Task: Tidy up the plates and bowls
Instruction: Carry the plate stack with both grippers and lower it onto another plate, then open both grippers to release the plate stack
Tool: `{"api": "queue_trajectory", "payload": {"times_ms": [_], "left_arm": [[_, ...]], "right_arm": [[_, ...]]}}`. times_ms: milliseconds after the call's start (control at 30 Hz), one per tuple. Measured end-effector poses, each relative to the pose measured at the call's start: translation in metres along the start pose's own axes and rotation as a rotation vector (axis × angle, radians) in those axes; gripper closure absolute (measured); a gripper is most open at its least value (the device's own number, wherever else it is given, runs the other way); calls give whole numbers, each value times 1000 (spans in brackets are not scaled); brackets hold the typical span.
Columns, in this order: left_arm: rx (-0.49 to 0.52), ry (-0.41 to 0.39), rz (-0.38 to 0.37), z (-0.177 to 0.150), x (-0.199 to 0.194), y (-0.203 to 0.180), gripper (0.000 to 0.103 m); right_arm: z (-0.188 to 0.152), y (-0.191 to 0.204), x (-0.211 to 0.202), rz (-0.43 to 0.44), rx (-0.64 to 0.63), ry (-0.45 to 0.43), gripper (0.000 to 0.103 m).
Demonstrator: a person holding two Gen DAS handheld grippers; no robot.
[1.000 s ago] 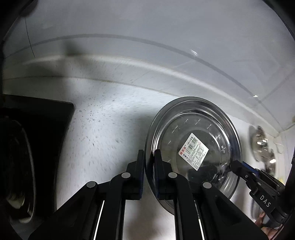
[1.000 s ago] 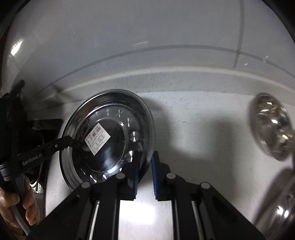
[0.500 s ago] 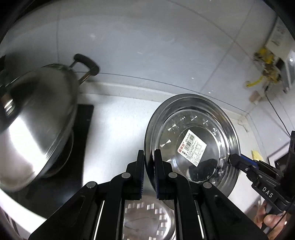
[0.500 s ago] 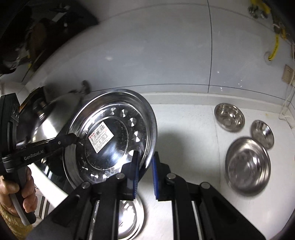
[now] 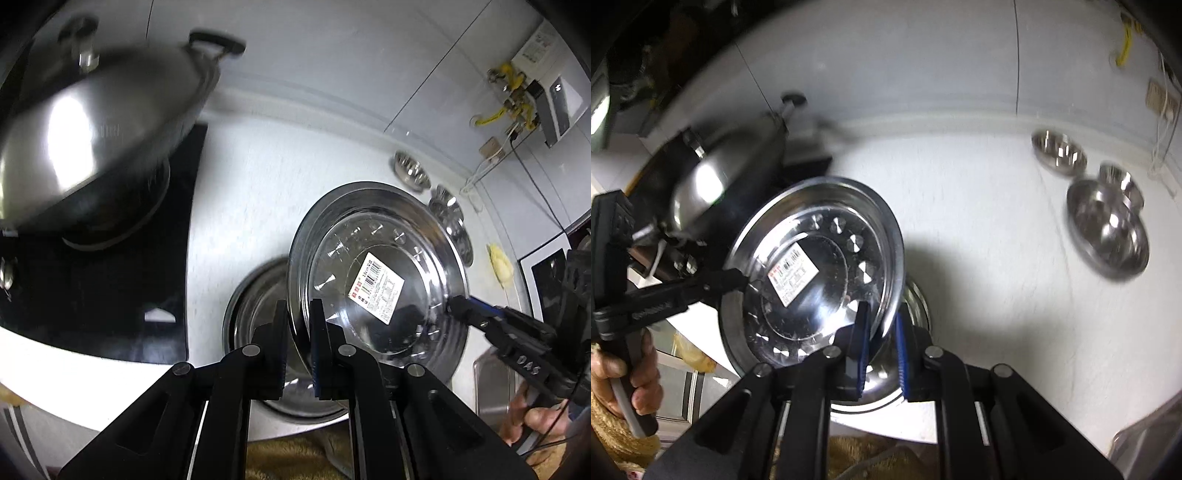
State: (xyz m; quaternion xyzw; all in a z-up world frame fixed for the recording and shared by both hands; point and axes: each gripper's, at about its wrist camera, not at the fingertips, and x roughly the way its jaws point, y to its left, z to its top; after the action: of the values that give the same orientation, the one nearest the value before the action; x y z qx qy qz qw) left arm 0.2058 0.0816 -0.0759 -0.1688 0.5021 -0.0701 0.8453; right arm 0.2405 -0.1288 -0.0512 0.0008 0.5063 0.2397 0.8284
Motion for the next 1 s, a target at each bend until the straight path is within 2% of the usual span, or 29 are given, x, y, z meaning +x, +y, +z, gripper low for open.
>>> {"api": "queue_trajectory", "payload": {"times_ms": [233, 400, 700, 1000], "left_arm": [[-10, 86, 57, -24, 41, 19, 95], [-42, 140, 87, -40, 68, 32, 96], [-5, 136, 157, -47, 83, 25, 95], [-32, 125, 179, -48, 80, 27, 95]], "right_arm": [[-31, -6, 59, -16, 27, 133, 91], [-39, -12, 84, -12, 29, 183, 91], [-45, -18, 105, -17, 21, 216, 91], [-44, -22, 104, -18, -5, 217, 90]]}}
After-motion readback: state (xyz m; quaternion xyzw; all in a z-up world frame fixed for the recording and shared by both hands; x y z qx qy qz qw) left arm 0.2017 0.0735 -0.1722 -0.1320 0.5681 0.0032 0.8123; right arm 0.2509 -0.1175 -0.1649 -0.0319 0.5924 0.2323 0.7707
